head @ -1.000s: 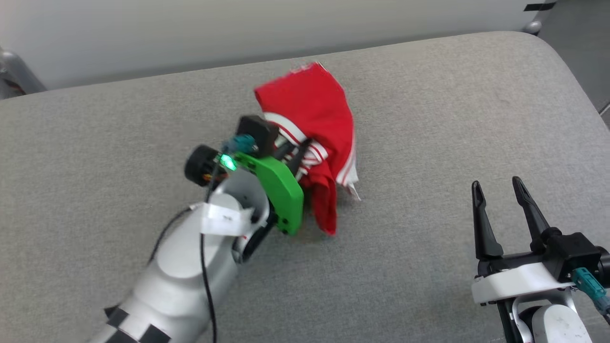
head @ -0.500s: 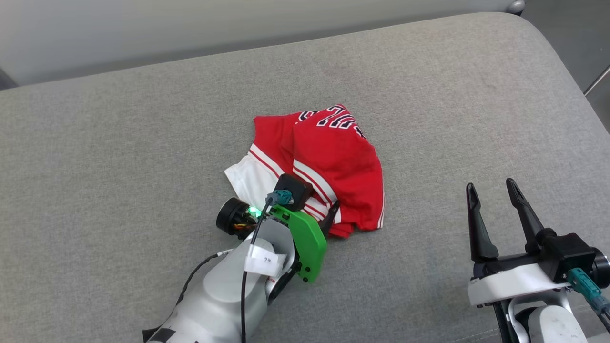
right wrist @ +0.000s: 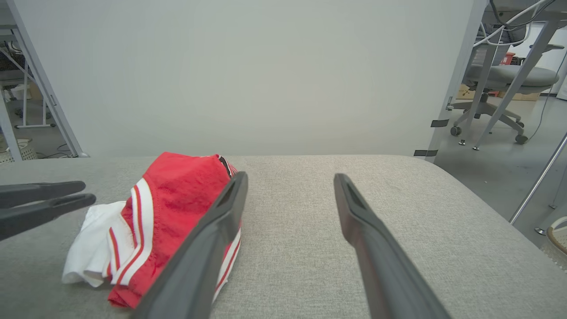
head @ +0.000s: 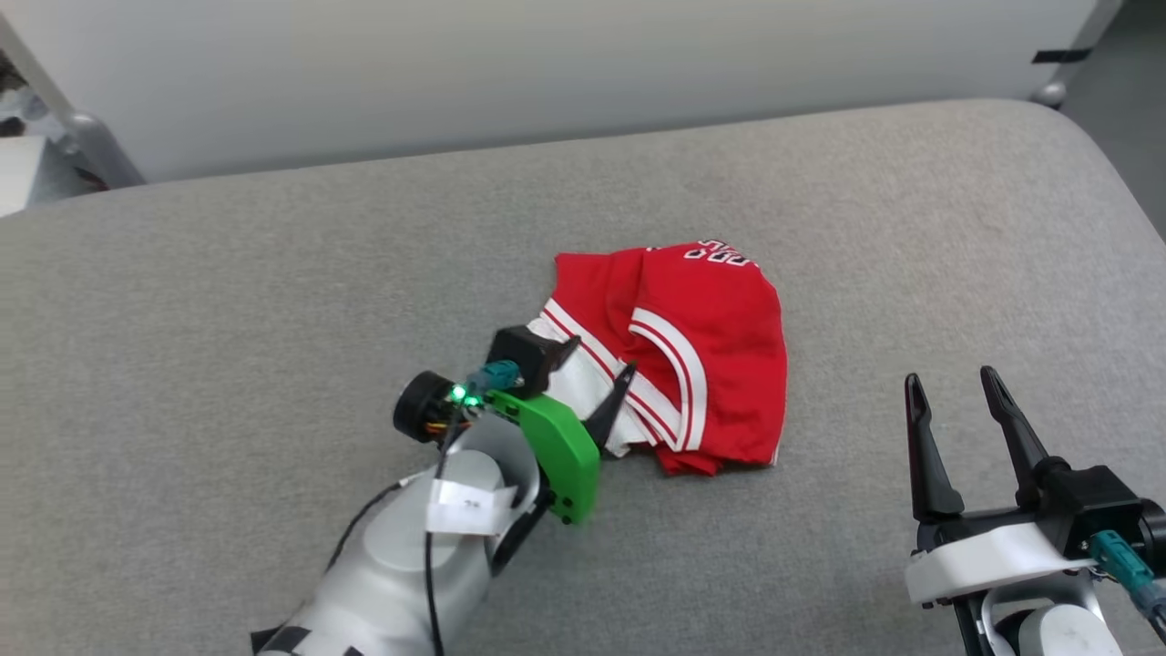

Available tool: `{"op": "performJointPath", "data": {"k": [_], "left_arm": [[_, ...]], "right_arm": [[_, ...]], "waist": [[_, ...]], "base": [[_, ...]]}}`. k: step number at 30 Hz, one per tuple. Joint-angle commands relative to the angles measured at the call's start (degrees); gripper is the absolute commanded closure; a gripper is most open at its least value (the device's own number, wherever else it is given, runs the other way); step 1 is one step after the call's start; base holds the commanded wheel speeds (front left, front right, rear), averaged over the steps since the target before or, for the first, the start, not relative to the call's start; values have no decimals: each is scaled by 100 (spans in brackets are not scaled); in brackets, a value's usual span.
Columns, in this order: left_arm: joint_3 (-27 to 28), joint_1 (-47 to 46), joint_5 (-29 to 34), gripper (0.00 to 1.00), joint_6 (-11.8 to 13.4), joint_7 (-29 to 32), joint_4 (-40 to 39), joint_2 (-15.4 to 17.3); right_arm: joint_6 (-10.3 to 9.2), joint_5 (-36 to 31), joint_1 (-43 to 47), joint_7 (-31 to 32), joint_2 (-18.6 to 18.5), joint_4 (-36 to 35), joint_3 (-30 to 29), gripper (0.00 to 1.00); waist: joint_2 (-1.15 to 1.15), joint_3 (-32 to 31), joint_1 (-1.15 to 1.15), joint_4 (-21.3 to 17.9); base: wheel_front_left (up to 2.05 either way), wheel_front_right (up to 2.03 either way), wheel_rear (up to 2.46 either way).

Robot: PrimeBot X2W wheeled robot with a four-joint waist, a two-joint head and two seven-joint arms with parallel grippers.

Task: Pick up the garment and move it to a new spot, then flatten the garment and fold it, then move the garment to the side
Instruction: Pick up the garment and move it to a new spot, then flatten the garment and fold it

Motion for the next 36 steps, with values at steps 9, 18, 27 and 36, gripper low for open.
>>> {"op": "performJointPath", "data": {"k": [9,18,27,36], "left_arm": [[845,731,-104,0,375,-215,-1435,758],[2271,2656,490,0,800,-218,-3443,939],[3201,3869,1063,0,564,-219,-4136,341],[3289,3880,1421,0,225,-219,-3743,85]], "right_arm": [[-5,-310,296,-28,-5,27,-71,0],[-5,-309,478,-28,-113,-11,-73,0],[-5,-220,707,-28,-41,-19,-163,0],[-5,-205,635,-28,-5,-71,-111,0]], "waist": [[0,-713,0,582],[0,-861,0,665],[0,-959,0,699],[0,-821,0,653]], "base": [[0,0,0],[0,0,0],[0,0,0],[0,0,0]]}}
